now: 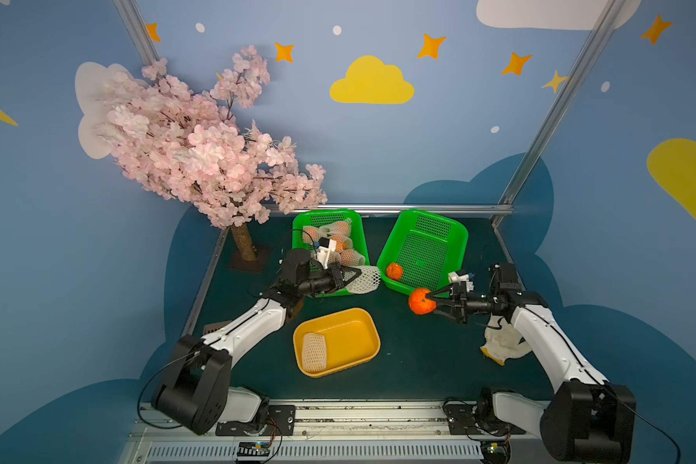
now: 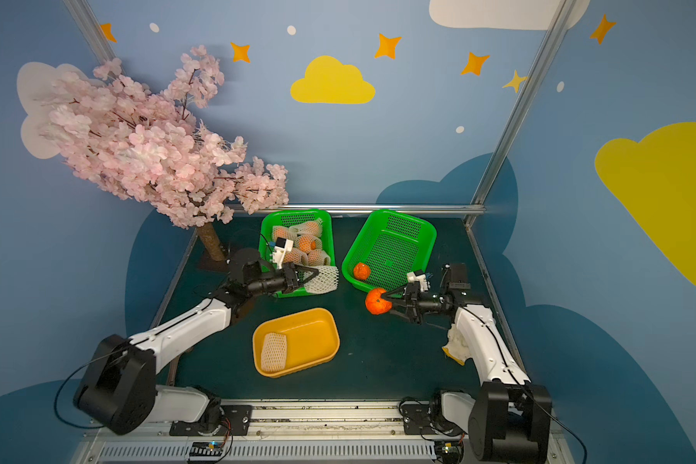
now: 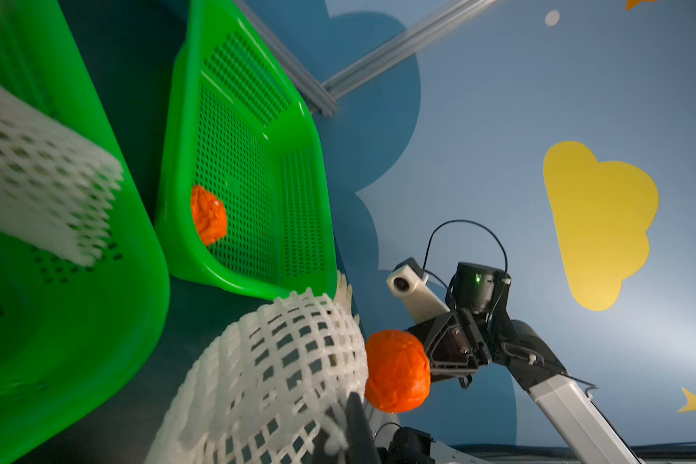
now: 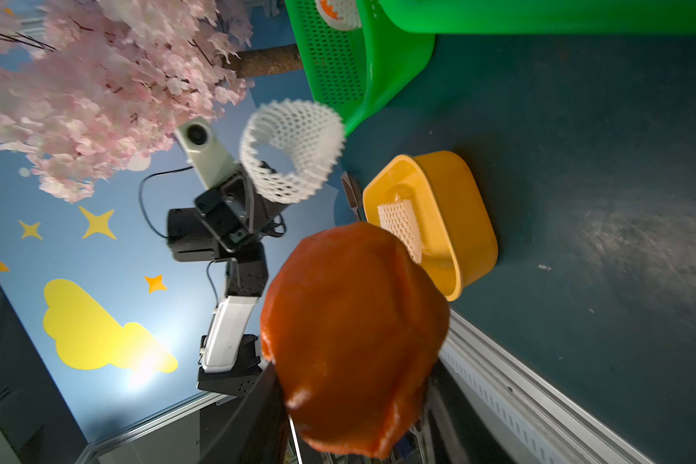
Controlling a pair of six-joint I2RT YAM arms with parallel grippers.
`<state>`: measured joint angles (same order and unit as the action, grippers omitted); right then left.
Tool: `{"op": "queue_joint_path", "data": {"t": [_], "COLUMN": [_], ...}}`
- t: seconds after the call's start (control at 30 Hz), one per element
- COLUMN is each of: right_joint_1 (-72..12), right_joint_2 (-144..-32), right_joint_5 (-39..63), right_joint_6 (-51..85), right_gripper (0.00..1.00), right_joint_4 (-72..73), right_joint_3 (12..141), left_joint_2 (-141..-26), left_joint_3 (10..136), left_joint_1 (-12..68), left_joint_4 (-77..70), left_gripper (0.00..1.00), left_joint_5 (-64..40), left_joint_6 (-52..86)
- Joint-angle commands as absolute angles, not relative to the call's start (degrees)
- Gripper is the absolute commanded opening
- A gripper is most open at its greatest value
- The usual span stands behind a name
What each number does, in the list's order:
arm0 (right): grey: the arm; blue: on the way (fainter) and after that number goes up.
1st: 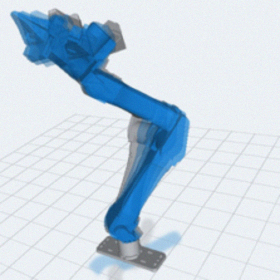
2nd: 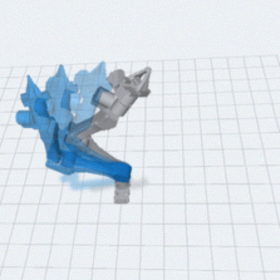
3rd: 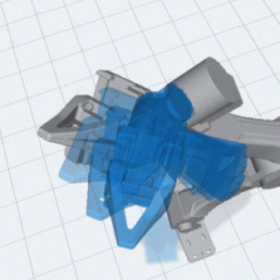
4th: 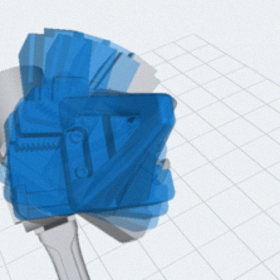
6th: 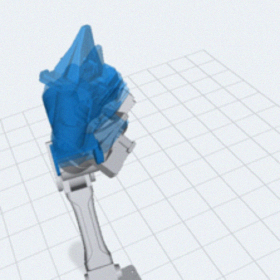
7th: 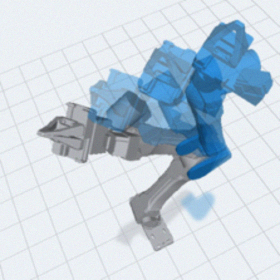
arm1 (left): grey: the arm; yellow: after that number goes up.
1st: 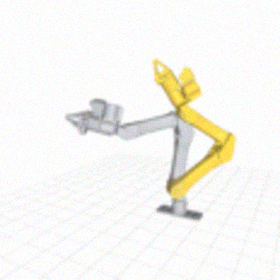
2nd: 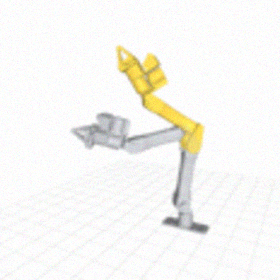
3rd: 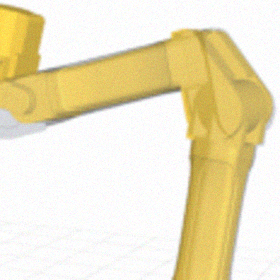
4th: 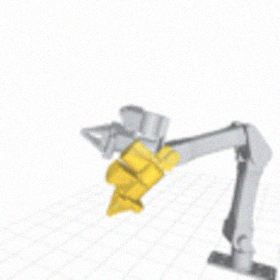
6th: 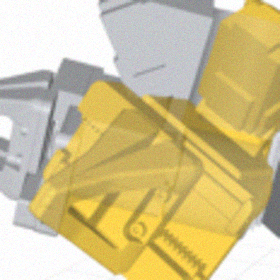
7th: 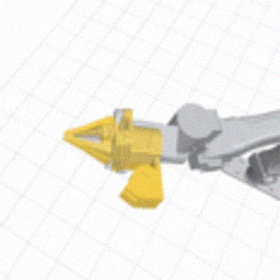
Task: Remove foam nets from oranges
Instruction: Place the foam net into the storage box.
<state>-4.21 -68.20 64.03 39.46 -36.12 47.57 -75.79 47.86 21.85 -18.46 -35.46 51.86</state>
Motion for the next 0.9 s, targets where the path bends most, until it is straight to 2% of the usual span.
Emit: {"op": "queue_joint_path", "data": {"t": [0.0, 0.2, 0.33, 0.47, 0.7, 0.87], "right_joint_1": [-12.5, -29.1, -35.0, -35.1, -31.6, -27.5], "right_joint_2": [-69.5, -78.1, -84.4, -86.0, -89.0, -91.1], "right_joint_5": [59.2, 51.6, 49.3, 48.9, 48.6, 49.0], "right_joint_6": [43.3, 45.4, 45.7, 48.5, 44.5, 40.9], "right_gripper": [0.12, 0.13, 0.11, 0.11, 0.11, 0.11], "right_joint_4": [-32.5, -30.0, -29.2, -24.8, -30.0, -34.7], "right_joint_3": [48.4, 54.4, 58.7, 59.3, 65.8, 71.1], "left_joint_2": [-68.3, -60.2, -57.9, -55.9, -51.2, -45.4], "left_joint_3": [52.0, 56.0, 56.2, 56.0, 55.4, 48.5], "left_joint_1": [18.8, 13.0, 12.3, 12.3, 12.2, 13.1], "left_joint_4": [-4.4, 6.6, 8.2, 11.0, 19.7, 23.8], "left_gripper": [0.03, 0.04, 0.04, 0.04, 0.04, 0.04], "left_joint_5": [-30.9, -29.0, -29.6, -30.1, -33.7, -37.0], "left_joint_6": [44.1, 40.8, 40.4, 39.2, 38.5, 43.1]}}
